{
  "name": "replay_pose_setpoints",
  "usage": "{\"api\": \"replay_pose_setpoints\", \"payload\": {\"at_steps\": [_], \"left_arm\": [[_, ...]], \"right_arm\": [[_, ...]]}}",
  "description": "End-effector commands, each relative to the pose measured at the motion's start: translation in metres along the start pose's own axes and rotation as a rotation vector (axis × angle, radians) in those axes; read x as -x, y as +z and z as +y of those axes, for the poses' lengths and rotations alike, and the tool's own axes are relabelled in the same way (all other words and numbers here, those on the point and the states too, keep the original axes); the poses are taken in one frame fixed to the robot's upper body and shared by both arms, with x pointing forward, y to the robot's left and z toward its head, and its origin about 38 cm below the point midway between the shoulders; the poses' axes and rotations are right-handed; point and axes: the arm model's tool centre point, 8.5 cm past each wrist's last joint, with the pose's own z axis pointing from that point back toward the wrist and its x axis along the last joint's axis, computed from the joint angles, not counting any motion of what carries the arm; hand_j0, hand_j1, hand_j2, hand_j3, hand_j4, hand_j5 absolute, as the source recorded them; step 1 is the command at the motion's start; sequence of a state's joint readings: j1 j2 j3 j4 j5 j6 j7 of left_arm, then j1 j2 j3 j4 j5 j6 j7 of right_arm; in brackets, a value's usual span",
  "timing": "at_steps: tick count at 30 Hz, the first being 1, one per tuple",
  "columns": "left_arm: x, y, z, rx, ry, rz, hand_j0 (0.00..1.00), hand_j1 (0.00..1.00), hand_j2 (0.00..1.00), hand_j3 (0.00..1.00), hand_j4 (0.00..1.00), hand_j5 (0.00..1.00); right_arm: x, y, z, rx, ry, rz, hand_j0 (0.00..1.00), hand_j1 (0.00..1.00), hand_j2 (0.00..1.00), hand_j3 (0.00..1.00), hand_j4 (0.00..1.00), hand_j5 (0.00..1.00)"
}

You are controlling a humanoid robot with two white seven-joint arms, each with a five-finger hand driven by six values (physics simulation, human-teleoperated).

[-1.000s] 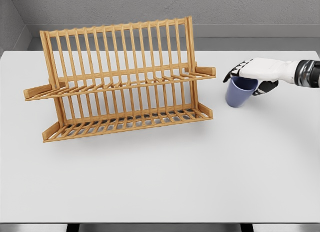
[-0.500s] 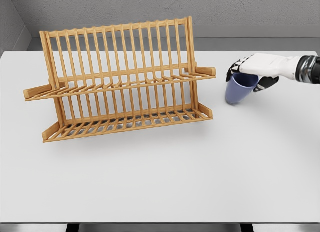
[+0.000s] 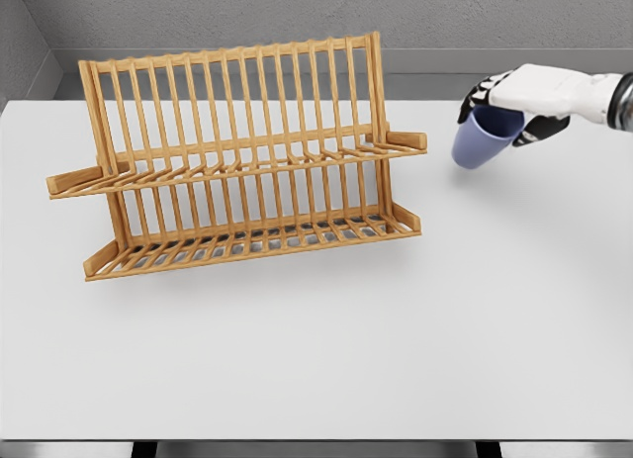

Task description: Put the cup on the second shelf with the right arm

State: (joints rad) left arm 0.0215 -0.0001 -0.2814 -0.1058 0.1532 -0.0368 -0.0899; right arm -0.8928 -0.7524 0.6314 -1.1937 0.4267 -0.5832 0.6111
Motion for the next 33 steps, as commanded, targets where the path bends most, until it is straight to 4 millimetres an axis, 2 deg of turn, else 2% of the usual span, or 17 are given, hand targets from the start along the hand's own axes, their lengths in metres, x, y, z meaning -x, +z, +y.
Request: {"api": "replay_pose_setpoints", "payload": {"at_steps": [1,8,14,21,25,29,33], "left_arm": [[0.001,0.0,0.0,-0.001,0.0,0.002,1.0,1.0,1.0,1.0,1.0,1.0],[0.0,0.0,0.0,0.001,-0.001,0.0,1.0,1.0,1.0,1.0,1.0,1.0],[0.0,0.0,0.0,-0.001,-0.001,0.0,1.0,1.0,1.0,1.0,1.0,1.0],[0.0,0.0,0.0,-0.001,0.001,0.0,1.0,1.0,1.0,1.0,1.0,1.0],[0.0,0.0,0.0,0.0,0.001,0.0,1.0,1.0,1.0,1.0,1.0,1.0],[0.0,0.0,0.0,0.001,-0.001,0.0,1.0,1.0,1.0,1.0,1.0,1.0],[0.0,0.0,0.0,-0.001,0.001,0.0,1.0,1.0,1.0,1.0,1.0,1.0]], "right_arm": [[0.001,0.004,-0.006,0.022,0.0,0.005,0.66,0.66,0.66,0.66,0.66,0.66],[-0.004,0.015,-0.038,0.097,0.048,0.001,0.66,0.66,0.66,0.66,0.66,0.66],[-0.01,0.022,-0.049,0.125,0.081,-0.008,0.66,0.66,0.66,0.66,0.66,0.66],[-0.032,0.022,-0.065,0.155,0.146,-0.054,0.66,0.66,0.66,0.66,0.66,0.66],[-0.033,0.023,-0.069,0.163,0.158,-0.063,0.66,0.66,0.66,0.66,0.66,0.66],[-0.057,0.031,-0.084,0.189,0.238,-0.1,0.66,0.66,0.66,0.66,0.66,0.66],[-0.06,0.034,-0.088,0.203,0.253,-0.106,0.66,0.66,0.66,0.66,0.66,0.66]]}}
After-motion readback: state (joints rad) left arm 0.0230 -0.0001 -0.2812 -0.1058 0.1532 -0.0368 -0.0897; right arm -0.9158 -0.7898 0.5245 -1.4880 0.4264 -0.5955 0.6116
